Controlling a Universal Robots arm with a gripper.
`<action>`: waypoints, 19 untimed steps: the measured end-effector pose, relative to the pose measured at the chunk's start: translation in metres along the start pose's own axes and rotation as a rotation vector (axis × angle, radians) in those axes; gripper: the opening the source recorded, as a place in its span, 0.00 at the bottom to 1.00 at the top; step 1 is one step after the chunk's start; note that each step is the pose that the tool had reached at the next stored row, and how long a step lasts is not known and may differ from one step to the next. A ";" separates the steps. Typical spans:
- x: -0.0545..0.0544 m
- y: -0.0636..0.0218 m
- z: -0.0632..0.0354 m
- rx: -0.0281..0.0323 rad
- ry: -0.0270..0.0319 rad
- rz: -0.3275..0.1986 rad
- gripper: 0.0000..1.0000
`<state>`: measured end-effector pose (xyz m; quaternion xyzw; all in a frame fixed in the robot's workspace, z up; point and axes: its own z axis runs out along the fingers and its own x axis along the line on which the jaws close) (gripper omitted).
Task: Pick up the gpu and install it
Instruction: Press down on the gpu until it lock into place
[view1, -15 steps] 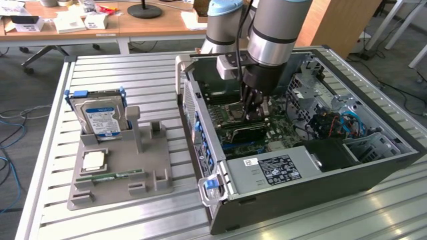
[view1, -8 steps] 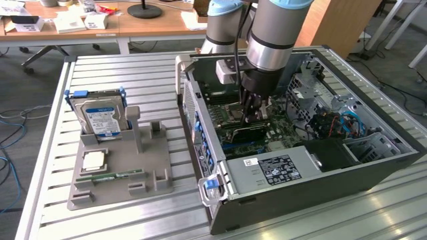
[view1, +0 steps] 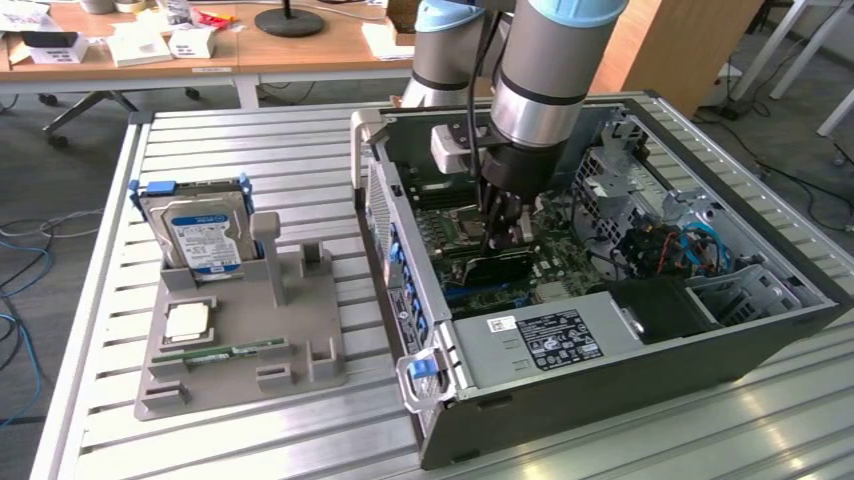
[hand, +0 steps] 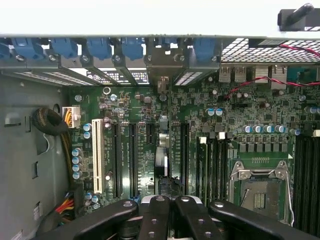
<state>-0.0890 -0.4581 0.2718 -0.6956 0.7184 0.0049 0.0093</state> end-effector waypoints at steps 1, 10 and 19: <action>0.000 0.0000 0.0001 0.0002 -0.0002 0.000 0.11; 0.000 0.0000 0.0004 0.0002 -0.0003 0.000 0.11; 0.000 0.0072 0.0006 0.0007 -0.0003 0.000 0.11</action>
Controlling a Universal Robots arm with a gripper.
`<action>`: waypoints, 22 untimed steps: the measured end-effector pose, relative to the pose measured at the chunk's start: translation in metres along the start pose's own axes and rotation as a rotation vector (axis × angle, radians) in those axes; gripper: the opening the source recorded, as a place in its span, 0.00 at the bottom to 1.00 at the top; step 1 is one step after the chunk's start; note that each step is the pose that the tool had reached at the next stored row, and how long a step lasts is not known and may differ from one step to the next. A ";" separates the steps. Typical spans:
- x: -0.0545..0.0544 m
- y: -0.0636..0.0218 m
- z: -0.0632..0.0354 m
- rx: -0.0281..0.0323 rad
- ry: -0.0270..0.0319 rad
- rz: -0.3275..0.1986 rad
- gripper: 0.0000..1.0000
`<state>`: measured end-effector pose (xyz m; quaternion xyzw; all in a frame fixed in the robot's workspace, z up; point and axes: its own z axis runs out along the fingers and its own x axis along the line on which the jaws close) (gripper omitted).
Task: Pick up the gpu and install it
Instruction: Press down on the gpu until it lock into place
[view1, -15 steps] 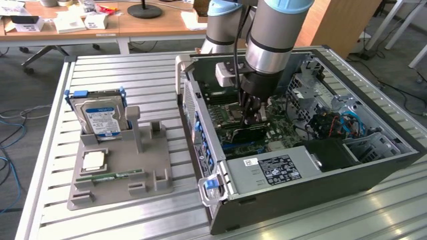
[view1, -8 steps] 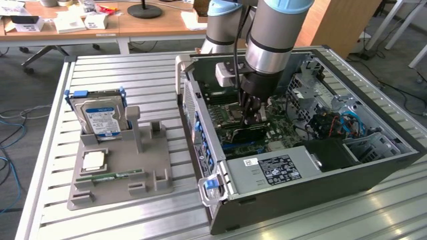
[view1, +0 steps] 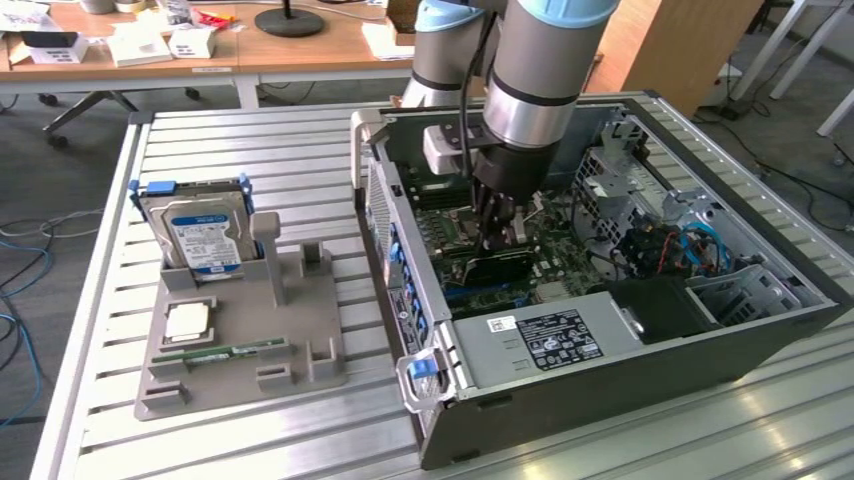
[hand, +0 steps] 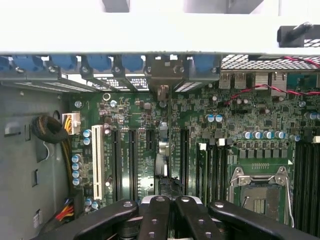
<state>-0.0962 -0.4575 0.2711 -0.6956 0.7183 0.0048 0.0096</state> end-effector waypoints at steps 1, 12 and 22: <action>-0.001 0.0002 0.0001 0.0000 0.0000 0.000 0.11; -0.003 -0.0023 0.0013 0.0000 0.0001 0.000 0.11; -0.004 -0.0030 0.0019 0.0000 -0.0001 0.000 0.11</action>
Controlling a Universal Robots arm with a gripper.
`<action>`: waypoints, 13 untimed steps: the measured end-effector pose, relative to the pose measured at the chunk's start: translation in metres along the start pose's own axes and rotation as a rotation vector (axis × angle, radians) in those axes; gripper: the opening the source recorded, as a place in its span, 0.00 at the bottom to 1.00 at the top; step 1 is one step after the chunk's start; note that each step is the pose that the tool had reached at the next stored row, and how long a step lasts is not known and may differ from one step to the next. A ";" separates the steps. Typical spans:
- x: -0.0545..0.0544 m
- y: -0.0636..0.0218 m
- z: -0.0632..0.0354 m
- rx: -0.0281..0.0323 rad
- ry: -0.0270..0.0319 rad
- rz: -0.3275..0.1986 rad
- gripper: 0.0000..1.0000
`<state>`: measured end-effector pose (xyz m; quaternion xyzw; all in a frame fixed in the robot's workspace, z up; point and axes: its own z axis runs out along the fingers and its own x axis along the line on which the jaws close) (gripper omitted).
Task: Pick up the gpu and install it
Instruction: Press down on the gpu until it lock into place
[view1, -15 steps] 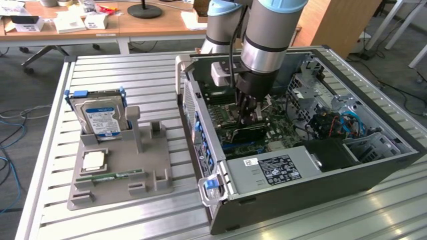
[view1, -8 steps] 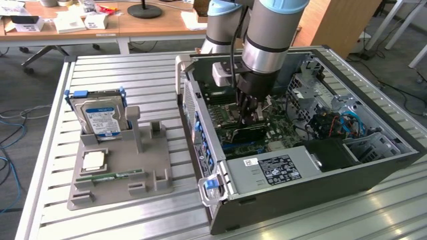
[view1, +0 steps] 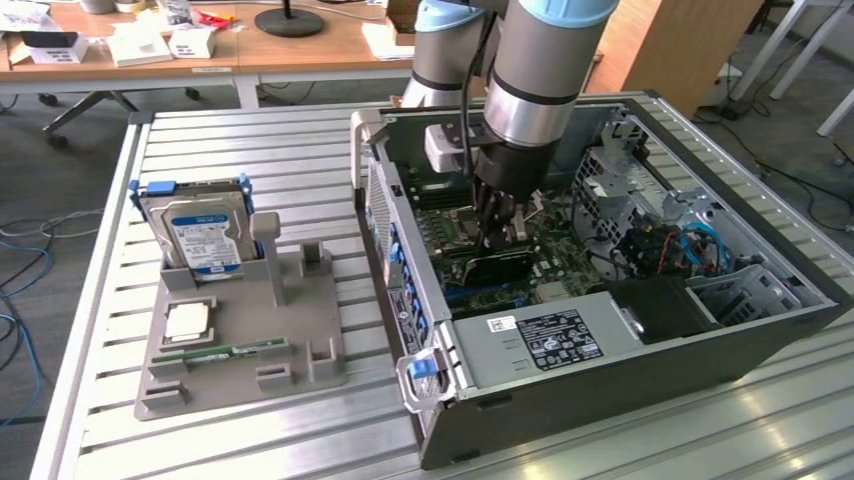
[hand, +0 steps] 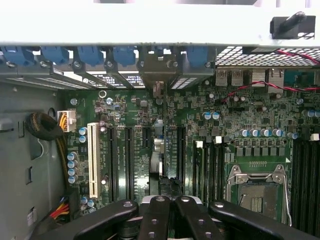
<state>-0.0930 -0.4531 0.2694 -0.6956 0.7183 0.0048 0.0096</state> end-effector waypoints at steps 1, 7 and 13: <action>0.000 0.0000 0.0005 0.0000 -0.0001 0.000 0.11; 0.000 0.0001 0.0010 0.0000 0.0001 0.000 0.11; 0.000 0.0002 0.0023 -0.0001 0.0002 0.000 0.11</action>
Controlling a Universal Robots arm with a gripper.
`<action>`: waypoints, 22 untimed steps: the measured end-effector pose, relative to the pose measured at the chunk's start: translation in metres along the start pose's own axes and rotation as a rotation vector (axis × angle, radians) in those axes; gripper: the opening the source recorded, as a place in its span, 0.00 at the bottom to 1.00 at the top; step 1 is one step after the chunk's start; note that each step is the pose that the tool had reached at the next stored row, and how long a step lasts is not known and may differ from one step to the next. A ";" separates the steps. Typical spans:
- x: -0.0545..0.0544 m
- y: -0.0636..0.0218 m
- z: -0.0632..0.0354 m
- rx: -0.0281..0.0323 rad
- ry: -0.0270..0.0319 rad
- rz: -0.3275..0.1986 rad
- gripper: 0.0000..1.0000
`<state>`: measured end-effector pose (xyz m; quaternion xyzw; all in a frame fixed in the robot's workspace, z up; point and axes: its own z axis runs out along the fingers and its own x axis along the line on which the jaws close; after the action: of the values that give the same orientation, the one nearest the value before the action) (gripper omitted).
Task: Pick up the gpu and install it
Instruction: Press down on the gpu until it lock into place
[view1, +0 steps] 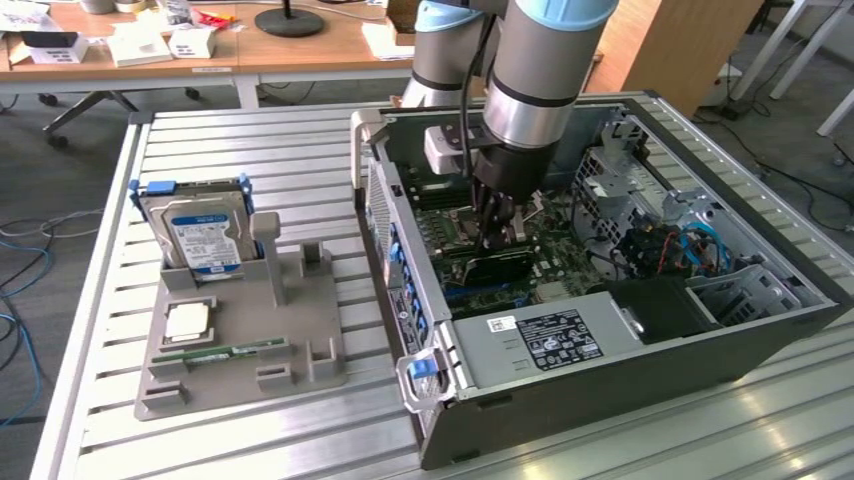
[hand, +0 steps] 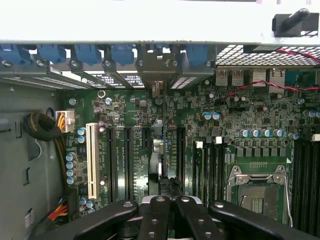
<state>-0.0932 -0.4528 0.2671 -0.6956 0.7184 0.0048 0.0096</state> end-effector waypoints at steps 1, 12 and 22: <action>0.000 0.0000 0.0000 0.0000 0.0000 0.000 0.11; 0.000 0.0002 0.0013 0.0000 0.0001 0.000 0.11; 0.000 0.0009 0.0016 0.0001 -0.0001 0.000 0.11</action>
<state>-0.0940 -0.4528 0.2655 -0.6956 0.7184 0.0048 0.0096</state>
